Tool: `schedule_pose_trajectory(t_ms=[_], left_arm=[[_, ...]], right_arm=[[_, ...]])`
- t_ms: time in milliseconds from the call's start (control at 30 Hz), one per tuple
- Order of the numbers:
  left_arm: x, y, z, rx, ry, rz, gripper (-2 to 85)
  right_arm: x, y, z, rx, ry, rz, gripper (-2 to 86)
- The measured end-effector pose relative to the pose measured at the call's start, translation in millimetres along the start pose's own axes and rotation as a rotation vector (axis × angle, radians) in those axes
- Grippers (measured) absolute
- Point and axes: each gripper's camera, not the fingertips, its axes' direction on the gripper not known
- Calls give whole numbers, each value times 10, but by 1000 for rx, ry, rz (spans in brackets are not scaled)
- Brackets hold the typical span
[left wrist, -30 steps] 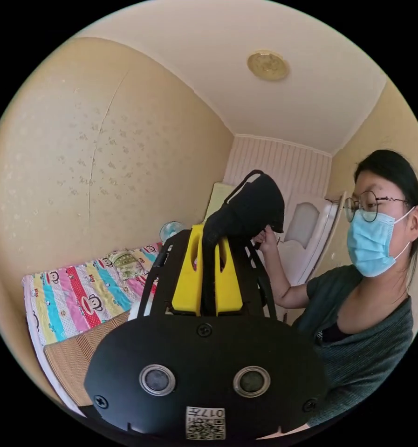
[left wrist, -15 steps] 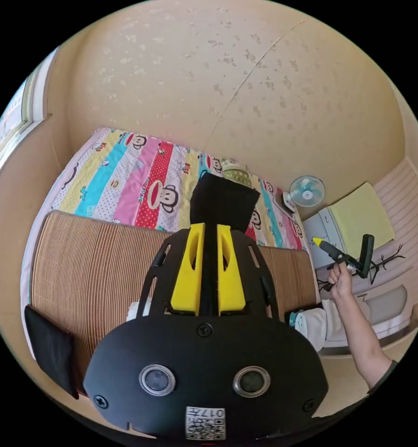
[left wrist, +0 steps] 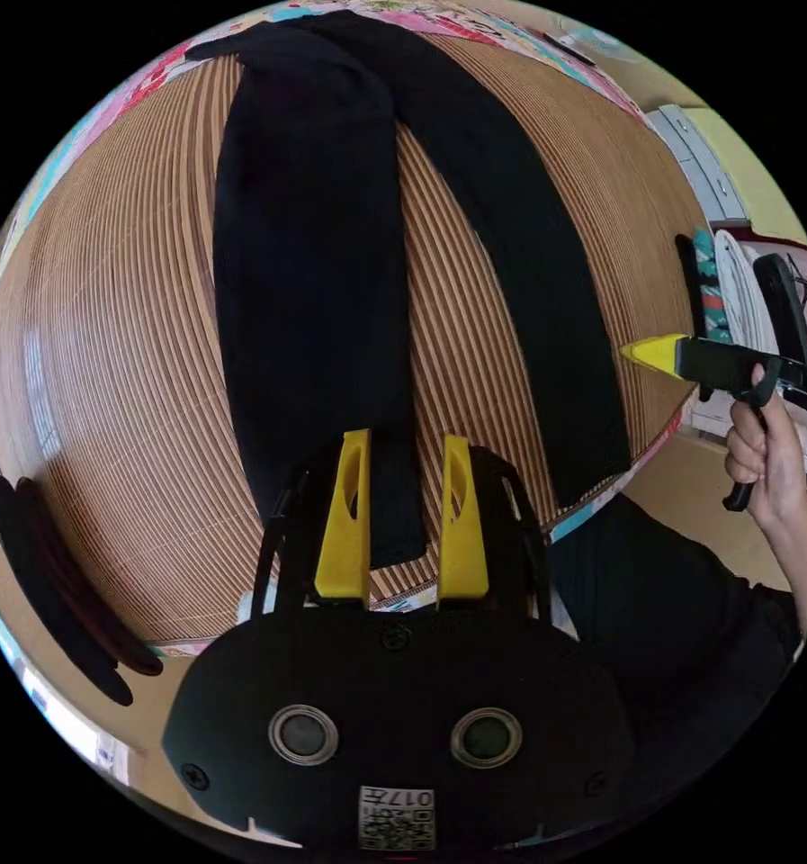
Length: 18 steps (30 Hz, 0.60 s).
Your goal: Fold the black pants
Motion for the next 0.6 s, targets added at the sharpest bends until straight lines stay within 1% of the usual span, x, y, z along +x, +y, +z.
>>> schedule_pose_trajectory(t_ms=[33,100,167,200,233,267,300,333,367,400,433,467,500,533,567,600], left_arm=[[-48,-29,-91,3,-61,32,100],[-205,-106,-239,-13,-103,65,84],[-473,-208,-399,-54,-29,98,47],[-776,-274,-538,-79,84,56,28],[-1176,-287,-731,-53,318,-3,22],[-1395,-264,-840,-14,475,-34,20],[-1827,-158,-1073,118,814,-71,16],[-2227,13,-1287,285,1104,-94,14],[-2422,119,-1374,368,1222,-112,14],[-2778,349,-1499,516,1400,-156,13],[-3078,581,-1574,629,1501,-196,14],[-3201,684,-1598,661,1514,-212,14],[-3417,877,-1632,669,1470,-252,15],[-3586,1043,-1628,627,1367,-304,17],[-3660,1115,-1601,598,1319,-334,19],[-3808,1250,-1486,548,1264,-411,22]], right_arm=[[12,37,-19,-7,-6,-1,71],[34,166,-165,-21,4,-13,67],[43,244,-328,-19,15,-24,64],[57,294,-456,-12,13,-28,61],[68,321,-527,-5,8,-28,60],[99,383,-681,19,-10,-28,55],[142,448,-826,42,-35,-27,49],[169,482,-894,52,-48,-25,45],[235,552,-1016,69,-74,-14,39],[311,626,-1121,86,-99,-1,33],[352,666,-1170,94,-109,7,32],[433,737,-1245,104,-122,25,28],[514,803,-1300,106,-126,47,27],[553,834,-1323,106,-127,57,26],[622,891,-1359,104,-129,74,25],[682,943,-1383,98,-129,88,25]])
